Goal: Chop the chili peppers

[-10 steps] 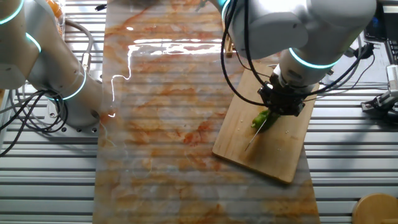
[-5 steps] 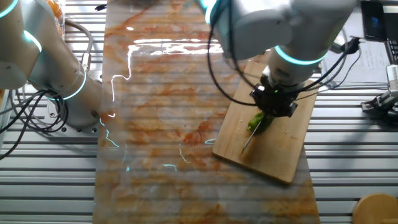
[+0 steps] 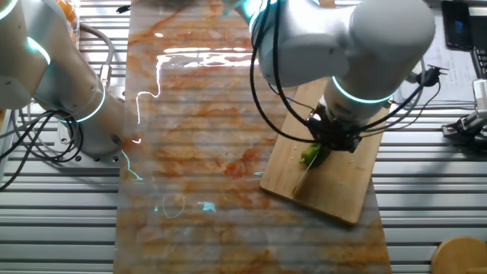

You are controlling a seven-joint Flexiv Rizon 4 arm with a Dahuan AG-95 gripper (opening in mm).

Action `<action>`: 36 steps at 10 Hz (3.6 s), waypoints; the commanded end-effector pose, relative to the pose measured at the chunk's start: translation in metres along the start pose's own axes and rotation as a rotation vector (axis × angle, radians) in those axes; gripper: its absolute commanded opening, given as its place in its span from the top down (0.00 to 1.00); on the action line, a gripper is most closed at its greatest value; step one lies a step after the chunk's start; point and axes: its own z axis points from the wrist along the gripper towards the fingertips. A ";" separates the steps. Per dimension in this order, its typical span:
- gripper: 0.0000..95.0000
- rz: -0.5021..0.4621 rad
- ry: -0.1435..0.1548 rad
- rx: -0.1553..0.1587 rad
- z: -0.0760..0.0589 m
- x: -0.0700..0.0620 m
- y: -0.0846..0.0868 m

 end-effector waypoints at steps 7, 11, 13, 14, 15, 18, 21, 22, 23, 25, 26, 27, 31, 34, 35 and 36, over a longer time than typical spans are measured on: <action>1.00 0.008 -0.026 0.015 0.013 -0.017 -0.011; 1.00 -0.026 0.009 -0.005 0.003 0.009 -0.005; 1.00 -0.036 0.015 0.005 0.000 0.020 0.000; 1.00 -0.030 -0.003 0.005 0.004 0.019 -0.002; 1.00 -0.023 -0.013 0.007 0.011 0.013 -0.005; 1.00 -0.003 -0.014 0.015 0.021 -0.013 -0.011; 1.00 0.014 -0.004 0.016 0.024 -0.044 -0.015; 1.00 0.024 -0.007 0.012 0.024 -0.045 -0.015; 1.00 0.017 0.000 0.018 0.020 -0.044 -0.014; 1.00 0.016 -0.016 0.015 0.018 -0.036 -0.011; 1.00 -0.004 -0.025 0.021 0.015 -0.031 -0.011; 1.00 -0.007 -0.036 0.015 0.011 -0.023 -0.012; 1.00 -0.006 -0.118 0.014 0.011 -0.007 -0.009; 1.00 -0.022 -0.103 0.017 0.012 -0.006 -0.009; 1.00 -0.024 -0.058 0.012 0.014 -0.005 -0.008; 1.00 -0.032 -0.013 0.009 0.015 -0.005 -0.008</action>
